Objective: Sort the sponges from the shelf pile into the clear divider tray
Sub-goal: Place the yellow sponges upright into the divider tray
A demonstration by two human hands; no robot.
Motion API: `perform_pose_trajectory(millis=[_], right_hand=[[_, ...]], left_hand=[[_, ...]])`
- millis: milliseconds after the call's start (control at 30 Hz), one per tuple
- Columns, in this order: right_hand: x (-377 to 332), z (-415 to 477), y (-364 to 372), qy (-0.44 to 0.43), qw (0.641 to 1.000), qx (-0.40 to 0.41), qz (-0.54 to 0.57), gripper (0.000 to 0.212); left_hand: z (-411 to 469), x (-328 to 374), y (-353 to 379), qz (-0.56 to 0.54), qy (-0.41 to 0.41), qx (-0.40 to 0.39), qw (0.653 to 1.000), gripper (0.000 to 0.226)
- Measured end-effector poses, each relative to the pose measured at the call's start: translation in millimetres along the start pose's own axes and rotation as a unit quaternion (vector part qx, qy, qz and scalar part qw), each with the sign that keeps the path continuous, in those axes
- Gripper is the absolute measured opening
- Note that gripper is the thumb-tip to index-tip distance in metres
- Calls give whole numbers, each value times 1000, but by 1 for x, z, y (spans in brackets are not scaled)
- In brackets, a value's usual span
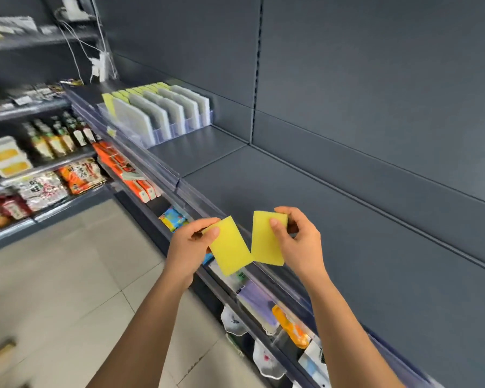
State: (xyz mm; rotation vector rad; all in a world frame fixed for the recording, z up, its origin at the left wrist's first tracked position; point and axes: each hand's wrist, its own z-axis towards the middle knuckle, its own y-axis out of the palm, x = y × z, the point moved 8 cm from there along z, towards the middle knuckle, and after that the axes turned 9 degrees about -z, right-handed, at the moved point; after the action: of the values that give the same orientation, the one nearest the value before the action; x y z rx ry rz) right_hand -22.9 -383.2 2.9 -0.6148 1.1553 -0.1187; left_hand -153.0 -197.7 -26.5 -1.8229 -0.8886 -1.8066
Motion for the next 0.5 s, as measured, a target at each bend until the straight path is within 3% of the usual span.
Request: perform_pose_trajectory(millis=[500], right_hand=[[-124, 52, 210, -67, 991, -118, 18, 15]], left_hand=[[71, 40, -199, 13, -4, 98, 995, 17]])
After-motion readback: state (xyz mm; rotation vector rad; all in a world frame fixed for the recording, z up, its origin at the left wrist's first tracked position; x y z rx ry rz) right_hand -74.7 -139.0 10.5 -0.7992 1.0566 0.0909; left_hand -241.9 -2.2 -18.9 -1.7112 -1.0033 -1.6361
